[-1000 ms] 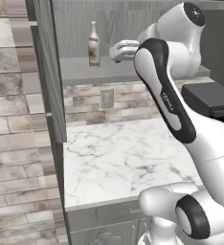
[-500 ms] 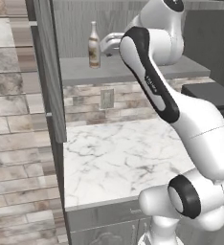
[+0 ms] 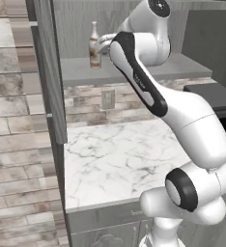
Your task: Open the cabinet directly in front. Then move the liquor and the cup to the dining counter with the candle on it.
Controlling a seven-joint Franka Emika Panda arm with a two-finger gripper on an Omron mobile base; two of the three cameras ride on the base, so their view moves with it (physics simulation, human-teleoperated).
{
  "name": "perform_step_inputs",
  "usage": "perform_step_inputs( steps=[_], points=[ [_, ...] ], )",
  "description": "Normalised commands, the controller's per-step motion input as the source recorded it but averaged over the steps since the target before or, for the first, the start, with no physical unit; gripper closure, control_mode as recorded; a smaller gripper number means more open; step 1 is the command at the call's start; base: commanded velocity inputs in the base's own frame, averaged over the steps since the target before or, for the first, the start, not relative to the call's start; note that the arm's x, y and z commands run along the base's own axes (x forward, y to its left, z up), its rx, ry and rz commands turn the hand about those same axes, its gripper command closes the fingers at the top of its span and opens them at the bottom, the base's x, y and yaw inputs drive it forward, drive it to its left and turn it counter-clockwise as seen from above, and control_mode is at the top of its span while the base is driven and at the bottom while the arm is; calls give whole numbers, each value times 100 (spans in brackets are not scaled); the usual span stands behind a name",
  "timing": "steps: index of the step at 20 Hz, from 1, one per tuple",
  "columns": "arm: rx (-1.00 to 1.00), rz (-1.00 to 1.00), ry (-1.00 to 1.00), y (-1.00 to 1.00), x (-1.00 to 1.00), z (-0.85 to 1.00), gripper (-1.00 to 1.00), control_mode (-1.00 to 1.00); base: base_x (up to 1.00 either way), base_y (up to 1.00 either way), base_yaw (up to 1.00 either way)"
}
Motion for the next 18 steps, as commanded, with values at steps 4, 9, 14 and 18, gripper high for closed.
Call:
perform_step_inputs(
  steps=[4,9,14,18],
  points=[
    [-1,0,-7,2,19,-9,-100,-100,0,0,0],
    [0,0,0,0,22,0,-100,-100,0,0,0],
    [0,-2,0,1,32,0,-100,-100,0,0,0],
    [0,-3,0,8,33,0,-100,-100,0,0,0]
  ],
)
